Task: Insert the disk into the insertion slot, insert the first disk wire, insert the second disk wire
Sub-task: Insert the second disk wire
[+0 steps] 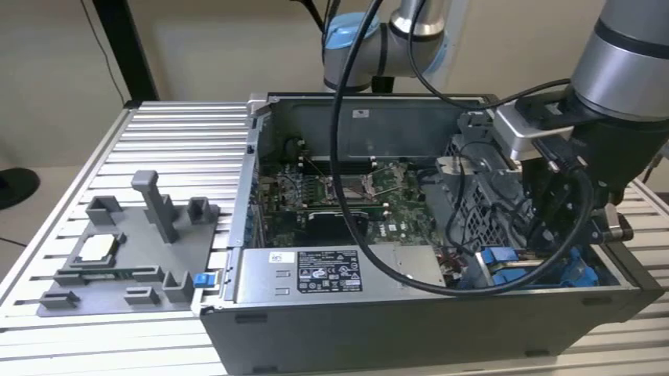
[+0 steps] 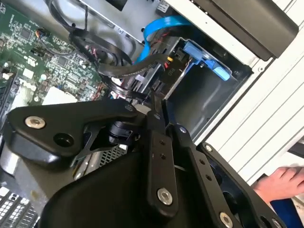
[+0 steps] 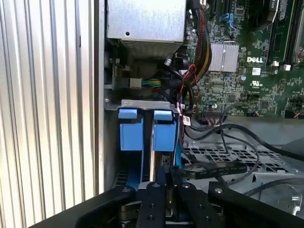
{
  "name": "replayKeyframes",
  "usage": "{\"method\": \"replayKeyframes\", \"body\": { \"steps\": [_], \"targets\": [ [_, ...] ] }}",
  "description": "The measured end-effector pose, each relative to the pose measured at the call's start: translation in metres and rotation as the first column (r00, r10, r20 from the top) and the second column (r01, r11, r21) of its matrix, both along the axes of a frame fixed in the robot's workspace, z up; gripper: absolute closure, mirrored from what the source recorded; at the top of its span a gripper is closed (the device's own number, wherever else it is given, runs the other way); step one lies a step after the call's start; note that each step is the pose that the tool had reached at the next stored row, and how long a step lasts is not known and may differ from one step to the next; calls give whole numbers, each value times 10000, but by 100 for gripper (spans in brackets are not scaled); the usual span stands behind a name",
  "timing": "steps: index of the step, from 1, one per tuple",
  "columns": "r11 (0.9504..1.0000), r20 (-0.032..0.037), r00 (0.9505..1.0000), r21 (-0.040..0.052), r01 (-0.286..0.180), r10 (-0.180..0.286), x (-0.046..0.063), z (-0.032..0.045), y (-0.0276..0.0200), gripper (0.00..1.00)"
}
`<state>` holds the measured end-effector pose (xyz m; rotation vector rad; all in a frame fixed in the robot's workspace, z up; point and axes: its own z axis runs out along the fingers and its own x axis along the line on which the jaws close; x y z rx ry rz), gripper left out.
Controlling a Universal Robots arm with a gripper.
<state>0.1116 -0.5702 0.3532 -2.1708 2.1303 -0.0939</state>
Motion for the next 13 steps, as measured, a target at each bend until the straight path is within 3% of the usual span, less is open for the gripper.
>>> {"method": "replayKeyframes", "body": {
  "steps": [3, 4, 13],
  "targets": [
    [10000, 358, 9994, -2, -16, 16, 3, -6, -1, 100],
    [10000, 428, 9991, -3, -16, 16, 2, -11, -1, 100],
    [10000, 483, 9988, -25, -15, 16, 0, -49, 4, 100]
  ]
}}
